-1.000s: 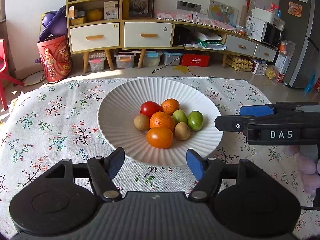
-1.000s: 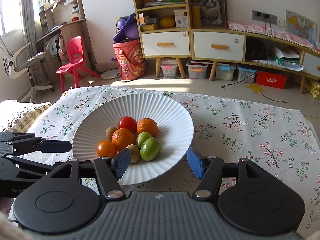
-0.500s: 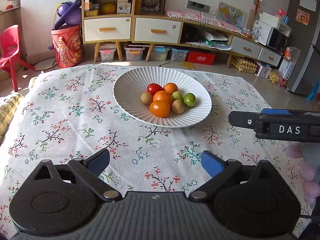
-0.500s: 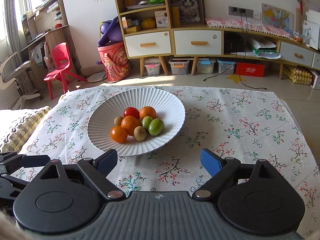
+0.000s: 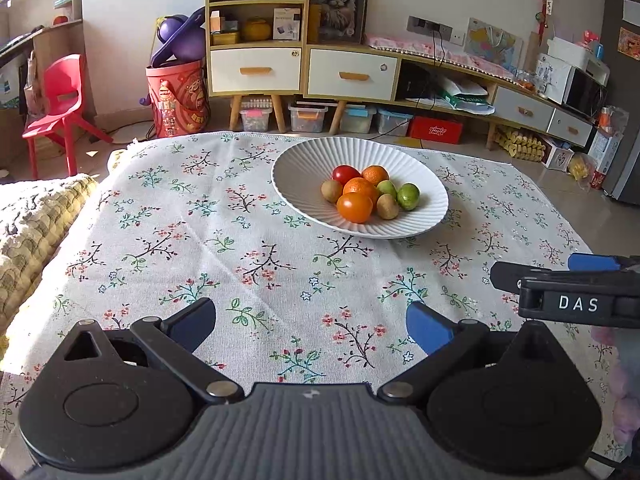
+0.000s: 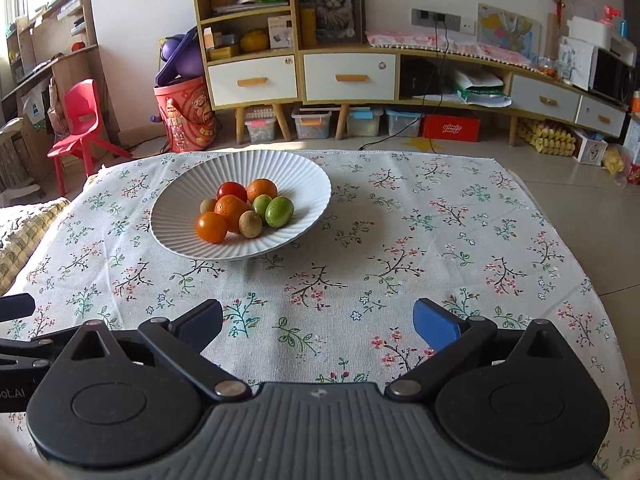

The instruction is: Organize fruits

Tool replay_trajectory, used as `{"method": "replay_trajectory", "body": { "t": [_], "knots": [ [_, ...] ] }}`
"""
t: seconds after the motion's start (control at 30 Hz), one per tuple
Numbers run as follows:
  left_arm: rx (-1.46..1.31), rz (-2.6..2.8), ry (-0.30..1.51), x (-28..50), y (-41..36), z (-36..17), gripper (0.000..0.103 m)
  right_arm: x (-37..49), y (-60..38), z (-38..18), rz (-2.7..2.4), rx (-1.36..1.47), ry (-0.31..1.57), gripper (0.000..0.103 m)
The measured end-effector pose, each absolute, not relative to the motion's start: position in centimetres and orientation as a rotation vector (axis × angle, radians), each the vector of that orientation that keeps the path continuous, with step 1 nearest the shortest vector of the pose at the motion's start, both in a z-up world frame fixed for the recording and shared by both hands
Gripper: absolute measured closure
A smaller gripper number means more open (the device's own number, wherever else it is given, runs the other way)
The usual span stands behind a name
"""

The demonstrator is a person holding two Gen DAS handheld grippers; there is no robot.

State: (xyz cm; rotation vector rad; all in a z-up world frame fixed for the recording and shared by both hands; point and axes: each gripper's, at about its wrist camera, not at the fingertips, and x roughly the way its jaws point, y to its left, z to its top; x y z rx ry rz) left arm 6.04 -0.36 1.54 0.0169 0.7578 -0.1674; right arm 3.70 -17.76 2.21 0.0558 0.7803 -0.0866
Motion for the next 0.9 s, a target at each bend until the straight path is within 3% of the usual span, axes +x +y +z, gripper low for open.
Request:
{"method": "replay_trajectory", "body": {
  "t": [0.9],
  "knots": [
    [0.047, -0.048, 0.809, 5.6, -0.1, 0.5, 0.011, 2.7, -16.2, 0.8, -0.096, -0.029, 0.803, 0.001]
  ]
}}
